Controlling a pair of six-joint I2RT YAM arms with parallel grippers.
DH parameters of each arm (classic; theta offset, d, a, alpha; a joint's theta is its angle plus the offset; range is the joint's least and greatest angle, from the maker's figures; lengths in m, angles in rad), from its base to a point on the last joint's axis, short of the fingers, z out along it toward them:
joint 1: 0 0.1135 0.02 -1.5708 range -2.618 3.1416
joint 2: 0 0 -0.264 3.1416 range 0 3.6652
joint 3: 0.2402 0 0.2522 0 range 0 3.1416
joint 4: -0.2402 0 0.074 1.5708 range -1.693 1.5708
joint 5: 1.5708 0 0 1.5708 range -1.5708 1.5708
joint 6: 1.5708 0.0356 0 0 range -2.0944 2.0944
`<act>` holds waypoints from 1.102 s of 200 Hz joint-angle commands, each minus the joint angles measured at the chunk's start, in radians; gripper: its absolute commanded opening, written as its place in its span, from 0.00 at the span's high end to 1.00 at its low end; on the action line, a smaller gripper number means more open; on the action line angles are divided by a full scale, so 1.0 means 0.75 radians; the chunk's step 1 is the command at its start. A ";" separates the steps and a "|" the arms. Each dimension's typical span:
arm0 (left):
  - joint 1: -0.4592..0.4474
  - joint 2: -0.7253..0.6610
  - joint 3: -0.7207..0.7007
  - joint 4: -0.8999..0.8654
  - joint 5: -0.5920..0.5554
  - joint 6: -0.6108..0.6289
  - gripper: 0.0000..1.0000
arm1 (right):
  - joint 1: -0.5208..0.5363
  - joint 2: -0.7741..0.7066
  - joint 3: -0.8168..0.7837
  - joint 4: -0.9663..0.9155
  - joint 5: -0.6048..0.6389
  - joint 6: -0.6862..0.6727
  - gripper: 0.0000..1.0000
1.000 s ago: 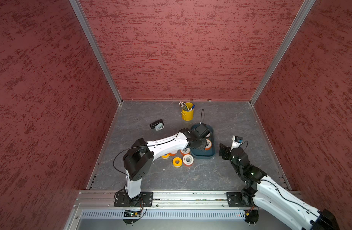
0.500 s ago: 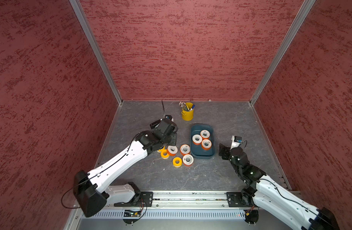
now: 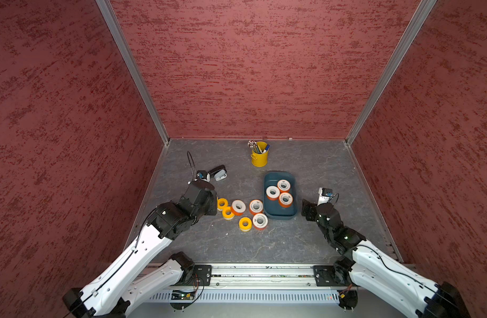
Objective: Put the sealing tape into the storage box
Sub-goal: Pick up the sealing tape at the center of the board.
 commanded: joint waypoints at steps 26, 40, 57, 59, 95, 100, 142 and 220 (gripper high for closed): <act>0.008 -0.118 -0.066 -0.015 -0.053 0.028 0.62 | 0.002 0.004 0.023 0.028 -0.021 -0.012 0.15; 0.015 -0.129 -0.075 -0.011 -0.064 0.028 0.57 | 0.002 0.006 0.029 0.021 -0.022 -0.016 0.15; 0.022 -0.126 -0.079 0.004 -0.013 0.035 0.55 | 0.003 0.001 0.034 0.006 -0.031 -0.026 0.15; 0.023 -0.125 -0.080 0.007 -0.005 0.038 0.55 | 0.002 -0.001 0.036 0.004 -0.033 -0.029 0.15; 0.067 -0.142 -0.084 0.017 0.024 0.049 0.53 | 0.003 -0.023 0.095 -0.054 -0.157 -0.070 0.17; 0.078 -0.145 -0.086 0.020 0.029 0.050 0.53 | 0.003 -0.018 0.116 -0.061 -0.192 -0.075 0.18; 0.150 -0.178 -0.099 0.054 0.118 0.070 0.50 | 0.022 0.233 0.390 -0.133 -0.561 -0.084 0.17; 0.183 -0.172 -0.102 0.052 0.124 0.075 0.44 | 0.243 1.016 1.000 -0.110 -0.878 -0.139 0.09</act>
